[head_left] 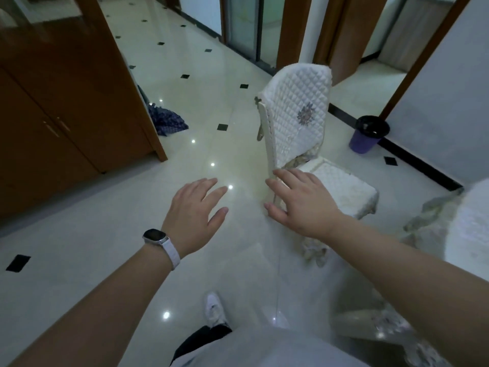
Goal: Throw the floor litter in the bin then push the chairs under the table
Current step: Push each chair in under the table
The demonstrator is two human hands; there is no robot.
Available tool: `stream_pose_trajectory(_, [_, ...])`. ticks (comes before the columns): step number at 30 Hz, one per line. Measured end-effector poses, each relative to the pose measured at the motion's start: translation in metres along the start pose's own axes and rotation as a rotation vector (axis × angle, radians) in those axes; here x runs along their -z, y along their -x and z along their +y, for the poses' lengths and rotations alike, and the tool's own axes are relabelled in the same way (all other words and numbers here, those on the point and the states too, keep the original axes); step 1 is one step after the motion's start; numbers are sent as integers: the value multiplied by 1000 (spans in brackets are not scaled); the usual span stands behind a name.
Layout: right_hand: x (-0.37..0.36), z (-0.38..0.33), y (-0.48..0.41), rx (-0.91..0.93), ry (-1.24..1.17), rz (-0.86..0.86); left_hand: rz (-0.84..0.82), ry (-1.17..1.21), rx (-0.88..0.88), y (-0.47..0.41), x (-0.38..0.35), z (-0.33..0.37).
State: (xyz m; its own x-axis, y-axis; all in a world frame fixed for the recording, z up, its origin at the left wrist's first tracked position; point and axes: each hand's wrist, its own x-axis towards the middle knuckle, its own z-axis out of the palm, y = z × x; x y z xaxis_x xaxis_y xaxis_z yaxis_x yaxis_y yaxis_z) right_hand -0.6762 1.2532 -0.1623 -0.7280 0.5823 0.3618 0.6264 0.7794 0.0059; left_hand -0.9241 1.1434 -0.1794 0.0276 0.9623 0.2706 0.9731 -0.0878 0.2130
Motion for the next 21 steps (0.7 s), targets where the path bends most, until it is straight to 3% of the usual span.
stream_pose_trajectory(11, [-54, -8, -169, -100, 27, -71, 31, 42, -130, -135, 7, -145])
stream_pose_trajectory(21, [-132, 59, -292, -145, -13, -96, -8, 30, -152, -259, -33, -226])
